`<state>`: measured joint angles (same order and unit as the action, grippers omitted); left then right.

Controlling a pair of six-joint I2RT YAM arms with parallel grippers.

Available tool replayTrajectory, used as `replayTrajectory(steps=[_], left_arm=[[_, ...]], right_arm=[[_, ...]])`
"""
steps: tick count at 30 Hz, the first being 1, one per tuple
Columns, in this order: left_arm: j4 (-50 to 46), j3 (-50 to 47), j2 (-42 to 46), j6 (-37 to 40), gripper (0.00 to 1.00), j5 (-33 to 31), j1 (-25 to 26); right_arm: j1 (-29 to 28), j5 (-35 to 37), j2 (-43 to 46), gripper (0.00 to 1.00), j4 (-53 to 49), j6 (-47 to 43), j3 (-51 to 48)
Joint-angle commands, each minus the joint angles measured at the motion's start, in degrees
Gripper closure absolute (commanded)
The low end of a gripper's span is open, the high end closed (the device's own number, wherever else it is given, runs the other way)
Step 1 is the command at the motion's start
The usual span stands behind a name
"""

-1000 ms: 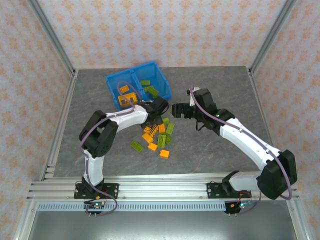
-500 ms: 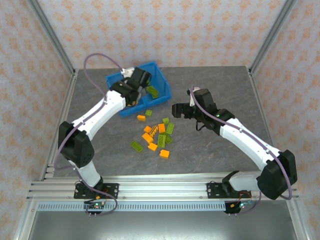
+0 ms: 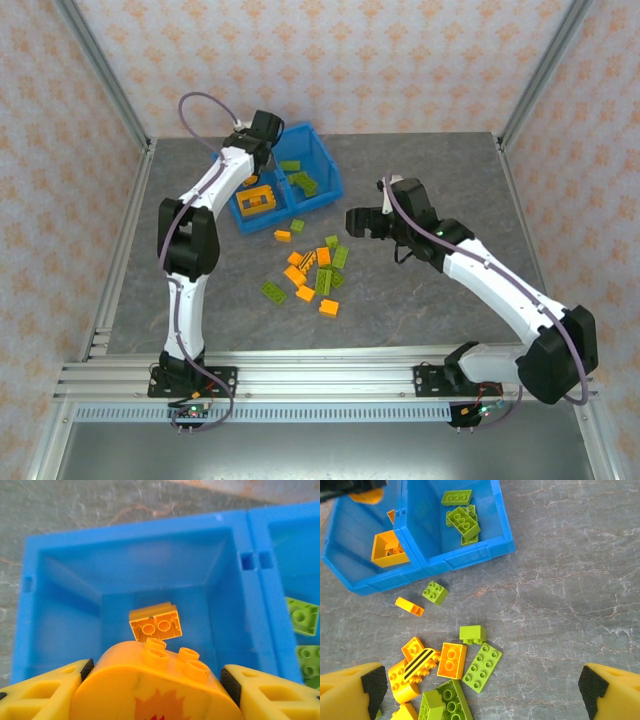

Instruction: Sort the legos into containers by color

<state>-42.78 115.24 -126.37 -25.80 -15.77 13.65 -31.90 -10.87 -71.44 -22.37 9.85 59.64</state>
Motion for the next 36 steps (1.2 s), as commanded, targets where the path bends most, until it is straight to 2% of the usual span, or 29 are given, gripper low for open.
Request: replayTrajectory(steps=[1,6,12,15,18,21,24,28,32,36], left_arm=[[-1.08,2.09,0.34,0.31,0.42,1.23,-0.73],[-1.51,2.29,1.54,0.14,0.33,1.33,-0.82],[-1.03,0.09,7.07,0.27,0.25,2.90,-0.82],[0.67,-3.36,11.85,0.27,0.21,3.65,-0.81],[0.94,-6.74,16.56,-0.31,0.20,5.01,-0.81],[2.32,-12.97,26.06,-1.34,0.20,9.22,-0.58],[4.65,-20.77,34.79,0.03,0.20,15.56,0.20],[1.91,-26.58,43.28,4.47,0.19,21.52,2.04],[-3.13,-29.89,50.02,8.34,0.13,21.66,4.04],[-9.75,-30.28,53.31,12.07,0.09,20.78,4.18]], right_arm=[[-0.11,0.88,2.47,0.01,-0.97,1.02,-0.20],[-0.18,1.03,2.81,0.01,-0.90,1.37,-0.31],[-0.19,0.47,0.76,0.01,-0.05,1.87,0.59],[-0.25,-0.23,-0.80,0.01,0.05,2.05,1.39],[-0.20,-0.32,-2.38,0.01,0.65,2.19,1.62],[-0.19,0.70,-4.94,0.01,0.54,2.39,1.70],[-0.19,1.73,-8.53,0.00,0.46,2.44,1.68],[-0.23,-0.85,-15.53,0.03,-0.40,2.25,3.58],[-0.34,-5.00,-23.48,0.05,-1.37,3.69,7.61],[-0.45,-6.19,-29.59,0.07,-0.36,4.65,10.66]])
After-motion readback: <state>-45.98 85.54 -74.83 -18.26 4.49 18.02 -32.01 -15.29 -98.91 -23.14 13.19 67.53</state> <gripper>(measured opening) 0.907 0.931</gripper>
